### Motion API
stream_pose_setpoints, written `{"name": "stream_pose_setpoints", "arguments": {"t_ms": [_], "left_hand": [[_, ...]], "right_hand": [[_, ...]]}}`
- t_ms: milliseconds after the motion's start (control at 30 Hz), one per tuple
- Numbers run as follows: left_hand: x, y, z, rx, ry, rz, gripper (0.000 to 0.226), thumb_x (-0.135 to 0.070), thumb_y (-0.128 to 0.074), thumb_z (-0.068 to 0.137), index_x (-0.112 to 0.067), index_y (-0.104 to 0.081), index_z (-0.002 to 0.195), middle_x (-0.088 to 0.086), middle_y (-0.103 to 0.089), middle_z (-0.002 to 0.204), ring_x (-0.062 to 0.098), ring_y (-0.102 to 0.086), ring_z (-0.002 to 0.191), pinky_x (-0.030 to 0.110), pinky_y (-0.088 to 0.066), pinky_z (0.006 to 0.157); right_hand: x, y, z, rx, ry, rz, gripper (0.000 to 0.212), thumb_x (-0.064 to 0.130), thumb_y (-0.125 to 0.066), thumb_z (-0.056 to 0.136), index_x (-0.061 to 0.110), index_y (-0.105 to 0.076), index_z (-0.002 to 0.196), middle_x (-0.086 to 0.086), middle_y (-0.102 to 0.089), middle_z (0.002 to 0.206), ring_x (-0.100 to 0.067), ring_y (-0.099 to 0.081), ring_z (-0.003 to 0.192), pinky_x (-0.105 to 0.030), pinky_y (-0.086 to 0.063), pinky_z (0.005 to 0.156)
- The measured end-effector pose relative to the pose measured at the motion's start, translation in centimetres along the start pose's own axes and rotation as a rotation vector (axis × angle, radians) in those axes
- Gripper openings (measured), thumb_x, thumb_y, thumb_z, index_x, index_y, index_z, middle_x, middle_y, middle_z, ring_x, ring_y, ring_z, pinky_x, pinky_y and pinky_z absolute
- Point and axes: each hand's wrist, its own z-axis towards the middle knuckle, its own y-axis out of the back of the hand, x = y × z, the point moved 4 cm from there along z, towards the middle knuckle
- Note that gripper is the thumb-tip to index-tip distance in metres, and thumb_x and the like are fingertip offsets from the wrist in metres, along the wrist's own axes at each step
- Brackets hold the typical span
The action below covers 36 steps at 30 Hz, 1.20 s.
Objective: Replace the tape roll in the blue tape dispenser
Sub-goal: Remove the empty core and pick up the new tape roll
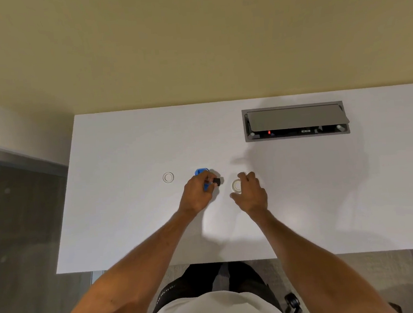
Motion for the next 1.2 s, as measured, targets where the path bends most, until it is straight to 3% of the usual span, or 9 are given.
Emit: {"name": "stream_pose_setpoints", "arguments": {"t_ms": [200, 333, 500, 633, 833, 1100, 1200], "left_hand": [[-0.1, 0.6, 0.6, -0.001, -0.020, 0.000, 0.023, -0.015, -0.067, 0.104, -0.012, -0.068, 0.126, 0.003, -0.077, 0.126, 0.027, -0.073, 0.118, 0.035, -0.056, 0.107], [-0.2, 1.2, 0.6, -0.005, -0.037, 0.000, 0.019, -0.014, -0.066, 0.104, -0.014, -0.069, 0.123, 0.003, -0.077, 0.124, 0.026, -0.072, 0.116, 0.041, -0.059, 0.107], [-0.2, 1.8, 0.3, -0.017, -0.046, -0.003, 0.018, -0.015, -0.064, 0.105, -0.012, -0.068, 0.123, 0.003, -0.078, 0.123, 0.026, -0.072, 0.115, 0.043, -0.059, 0.105], [-0.6, 2.0, -0.4, -0.027, -0.051, -0.014, 0.018, -0.016, -0.063, 0.106, -0.012, -0.068, 0.123, 0.003, -0.078, 0.122, 0.026, -0.072, 0.114, 0.043, -0.058, 0.105], [-1.6, 2.3, -1.2, -0.041, -0.061, -0.027, 0.017, -0.017, -0.063, 0.107, -0.014, -0.068, 0.123, 0.003, -0.077, 0.122, 0.026, -0.072, 0.114, 0.044, -0.058, 0.106], [-3.0, 3.1, -2.2, -0.078, -0.108, -0.090, 0.019, -0.014, -0.062, 0.106, -0.017, -0.072, 0.123, 0.000, -0.079, 0.119, 0.025, -0.075, 0.106, 0.044, -0.062, 0.101], [-3.2, 3.3, -2.7, -0.101, -0.126, -0.104, 0.020, -0.016, -0.060, 0.108, -0.020, -0.072, 0.124, -0.003, -0.079, 0.120, 0.023, -0.075, 0.107, 0.043, -0.062, 0.100]], "right_hand": [[1.2, -0.1, 0.5, -0.053, 0.000, -0.022, 0.060, 0.028, -0.076, 0.094, 0.016, -0.043, 0.143, -0.009, -0.043, 0.143, -0.027, -0.054, 0.127, -0.040, -0.063, 0.090], [1.2, 0.2, 0.3, -0.078, 0.025, 0.000, 0.054, 0.021, -0.074, 0.095, 0.015, -0.046, 0.141, -0.010, -0.046, 0.141, -0.027, -0.057, 0.124, -0.037, -0.062, 0.093], [0.2, 0.7, -0.2, -0.053, -0.054, 0.345, 0.037, 0.019, -0.074, 0.094, 0.010, -0.056, 0.125, -0.012, -0.052, 0.130, -0.035, -0.066, 0.109, -0.040, -0.059, 0.093], [-0.1, 1.2, -1.0, -0.049, -0.049, 0.539, 0.045, 0.021, -0.080, 0.092, 0.009, -0.061, 0.130, -0.013, -0.057, 0.131, -0.033, -0.066, 0.115, -0.041, -0.056, 0.102], [0.5, 2.3, -2.7, -0.038, 0.037, 0.764, 0.042, 0.005, -0.082, 0.088, 0.003, -0.063, 0.125, -0.017, -0.069, 0.122, -0.034, -0.068, 0.116, -0.051, -0.056, 0.104], [1.8, 4.0, -3.5, 0.002, 0.152, 0.747, 0.047, 0.008, -0.086, 0.085, 0.002, -0.058, 0.122, -0.014, -0.070, 0.123, -0.033, -0.069, 0.114, -0.050, -0.058, 0.103], [1.9, 4.5, -3.6, -0.025, 0.183, 0.743, 0.051, 0.007, -0.088, 0.083, 0.003, -0.058, 0.124, -0.011, -0.069, 0.124, -0.032, -0.070, 0.111, -0.041, -0.060, 0.095]]}}
